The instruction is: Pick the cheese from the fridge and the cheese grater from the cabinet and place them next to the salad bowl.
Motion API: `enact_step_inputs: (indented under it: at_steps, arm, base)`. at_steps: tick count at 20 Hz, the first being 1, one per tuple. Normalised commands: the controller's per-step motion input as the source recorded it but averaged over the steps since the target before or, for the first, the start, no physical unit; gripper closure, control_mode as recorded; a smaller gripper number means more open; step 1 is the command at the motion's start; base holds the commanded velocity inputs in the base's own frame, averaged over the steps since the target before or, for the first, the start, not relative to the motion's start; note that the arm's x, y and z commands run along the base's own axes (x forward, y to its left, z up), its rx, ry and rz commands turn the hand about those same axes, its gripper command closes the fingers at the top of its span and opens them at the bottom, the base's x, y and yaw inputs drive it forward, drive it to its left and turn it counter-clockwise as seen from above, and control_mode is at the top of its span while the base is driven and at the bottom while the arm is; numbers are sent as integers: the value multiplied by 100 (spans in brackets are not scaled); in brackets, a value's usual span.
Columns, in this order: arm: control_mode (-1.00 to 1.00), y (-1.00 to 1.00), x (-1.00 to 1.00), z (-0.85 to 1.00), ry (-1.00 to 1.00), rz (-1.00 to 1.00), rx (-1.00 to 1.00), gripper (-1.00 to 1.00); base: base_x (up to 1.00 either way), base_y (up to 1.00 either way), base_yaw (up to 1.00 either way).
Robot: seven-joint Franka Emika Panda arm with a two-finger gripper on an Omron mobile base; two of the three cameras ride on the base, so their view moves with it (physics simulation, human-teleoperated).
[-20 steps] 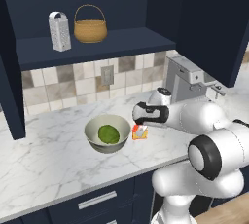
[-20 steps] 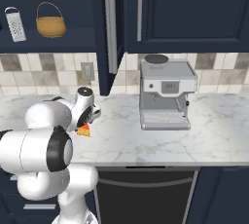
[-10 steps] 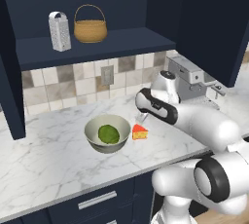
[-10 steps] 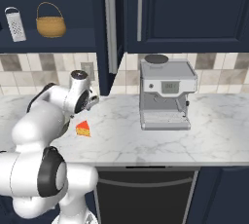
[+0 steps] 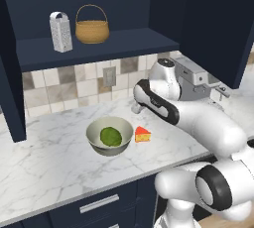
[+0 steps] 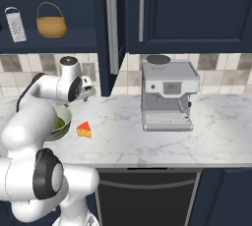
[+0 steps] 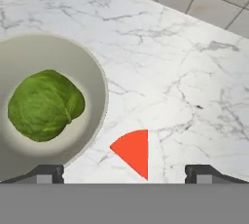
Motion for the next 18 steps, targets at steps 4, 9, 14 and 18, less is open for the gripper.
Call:
enact_step_inputs:
  at_steps: [4, 9, 14, 18]
  arm:
    - [-100, 0, -35, 24, -16, -23, 9, -100]
    - [-100, 0, -60, 23, -20, -22, 15, -100]
    - [-100, -1, -95, 40, -21, -19, 21, -100]
    - [-100, -19, -86, 57, -2, -23, 17, -100]
  base:
    - [0, 0, 0]
    - [0, 0, 0]
    - [0, 0, 0]
    - [0, 0, 0]
